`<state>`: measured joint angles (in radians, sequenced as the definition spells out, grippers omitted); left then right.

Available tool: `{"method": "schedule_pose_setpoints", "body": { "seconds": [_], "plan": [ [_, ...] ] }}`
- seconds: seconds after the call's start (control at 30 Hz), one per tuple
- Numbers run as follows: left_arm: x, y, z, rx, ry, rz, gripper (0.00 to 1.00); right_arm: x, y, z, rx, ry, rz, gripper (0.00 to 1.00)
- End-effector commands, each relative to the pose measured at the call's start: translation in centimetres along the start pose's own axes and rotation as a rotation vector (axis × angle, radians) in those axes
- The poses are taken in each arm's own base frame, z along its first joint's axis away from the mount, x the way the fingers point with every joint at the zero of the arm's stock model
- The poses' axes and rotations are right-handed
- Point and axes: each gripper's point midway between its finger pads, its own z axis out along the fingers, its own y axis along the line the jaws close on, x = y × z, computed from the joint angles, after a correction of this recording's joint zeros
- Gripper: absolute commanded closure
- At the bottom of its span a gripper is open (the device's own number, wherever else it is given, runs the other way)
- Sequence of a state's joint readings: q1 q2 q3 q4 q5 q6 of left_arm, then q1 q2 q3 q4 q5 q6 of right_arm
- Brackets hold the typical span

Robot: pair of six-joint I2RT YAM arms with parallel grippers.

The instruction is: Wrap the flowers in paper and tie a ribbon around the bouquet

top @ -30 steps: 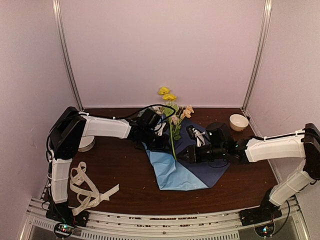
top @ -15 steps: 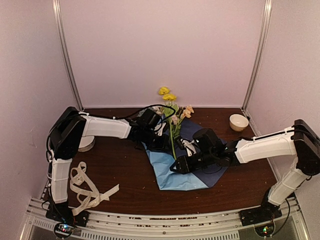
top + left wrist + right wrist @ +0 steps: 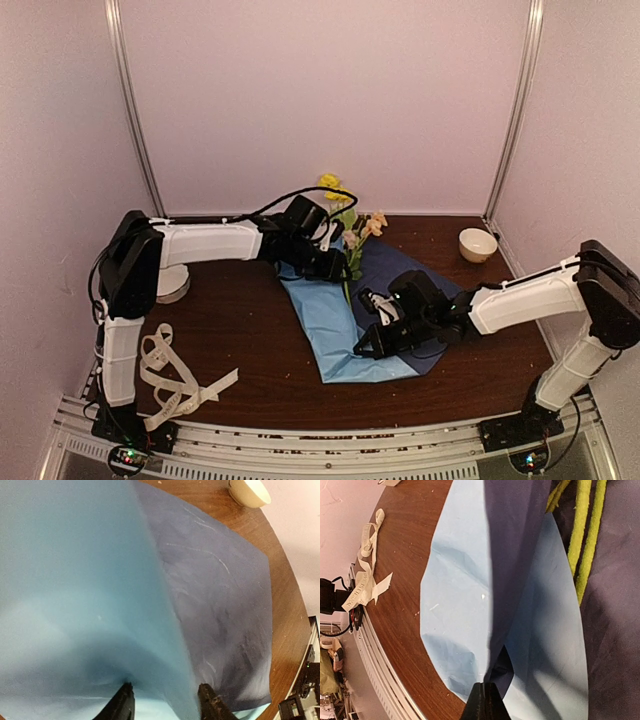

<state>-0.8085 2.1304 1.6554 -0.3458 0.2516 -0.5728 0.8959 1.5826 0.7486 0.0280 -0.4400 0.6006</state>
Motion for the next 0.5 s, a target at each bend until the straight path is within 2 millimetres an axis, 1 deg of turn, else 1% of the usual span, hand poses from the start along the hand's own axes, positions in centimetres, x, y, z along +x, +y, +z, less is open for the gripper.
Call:
{"method": "schedule_pose_setpoints", "body": {
  "seconds": [0.0,0.1,0.17,0.23,0.3,0.37,0.43,0.47],
  "plan": [
    [-3.1,-0.1,-2.0,-0.044,-0.057,0.120,0.48,0.5,-1.6,0.2,0.033,-0.020,0.053,1.00],
    [-5.0,-1.0,-3.9,-0.028,-0.092,0.184,0.40,0.7,-2.5,0.1,0.040,-0.033,0.086,1.00],
    [-5.8,-1.1,-5.3,-0.031,-0.108,0.220,0.37,0.8,-3.1,0.1,0.039,-0.041,0.110,1.00],
    [-6.2,-0.8,-6.6,-0.045,-0.116,0.247,0.35,1.0,-3.5,0.2,0.039,-0.044,0.124,1.00],
    [-6.2,0.2,-7.9,-0.067,-0.115,0.269,0.34,1.1,-3.8,0.2,0.043,-0.043,0.130,1.00],
    [-5.7,1.1,-9.5,-0.053,-0.101,0.307,0.34,1.3,-3.9,0.2,0.047,-0.040,0.130,1.00],
    [-4.7,1.8,-10.5,-0.002,-0.048,0.386,0.34,1.5,-3.9,0.1,0.044,-0.038,0.130,1.00],
    [-4.3,2.7,-10.9,-0.019,-0.017,0.427,0.35,1.5,-3.9,0.0,0.042,-0.039,0.128,1.00]
  ]
}}
